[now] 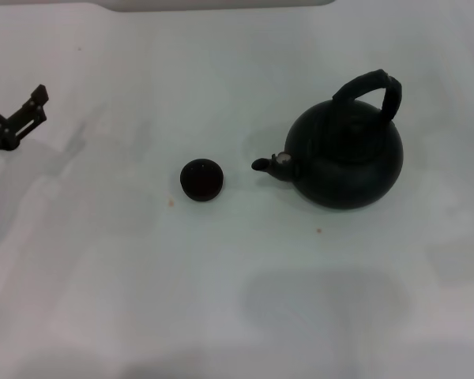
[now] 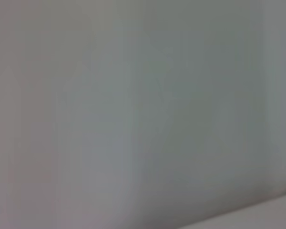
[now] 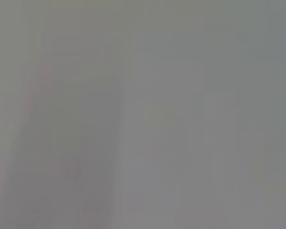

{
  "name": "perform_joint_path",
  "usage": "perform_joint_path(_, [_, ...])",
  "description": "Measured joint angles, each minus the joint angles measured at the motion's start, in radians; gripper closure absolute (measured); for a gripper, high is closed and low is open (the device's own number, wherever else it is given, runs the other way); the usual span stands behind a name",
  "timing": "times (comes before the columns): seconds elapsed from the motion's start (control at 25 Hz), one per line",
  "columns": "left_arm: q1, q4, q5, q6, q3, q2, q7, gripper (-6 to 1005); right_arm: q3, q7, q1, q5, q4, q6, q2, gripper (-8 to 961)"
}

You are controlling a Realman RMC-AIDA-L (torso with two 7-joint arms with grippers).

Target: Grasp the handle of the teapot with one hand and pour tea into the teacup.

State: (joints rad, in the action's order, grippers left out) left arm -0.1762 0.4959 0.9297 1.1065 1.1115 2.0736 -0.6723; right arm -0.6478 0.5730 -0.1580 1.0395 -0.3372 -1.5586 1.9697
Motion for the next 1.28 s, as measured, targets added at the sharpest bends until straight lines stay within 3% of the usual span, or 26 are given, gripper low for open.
perform_joint_path(0.16, [-0.005,-0.074,-0.068,0.090,0.000,-0.001,0.065,123,0.015,-0.052,-0.044,0.002,0.041,0.080,0.001,366])
perform_joint_path(0.52, [0.004,-0.096,-0.108,0.242,-0.022,-0.006,0.071,123,0.012,-0.054,-0.087,-0.003,0.050,0.207,0.039,369])
perform_joint_path(0.92, [0.010,-0.124,-0.099,0.277,-0.096,-0.017,0.007,123,0.010,-0.055,-0.080,0.002,0.078,0.237,0.038,381])
perform_joint_path(1.16, [0.032,-0.122,-0.106,0.282,-0.202,-0.006,-0.029,123,0.007,-0.056,-0.084,0.002,0.078,0.285,0.037,380])
perform_joint_path(1.28, [0.034,-0.126,-0.104,0.273,-0.215,-0.006,-0.060,123,-0.003,-0.073,-0.087,0.002,0.072,0.295,0.037,378])
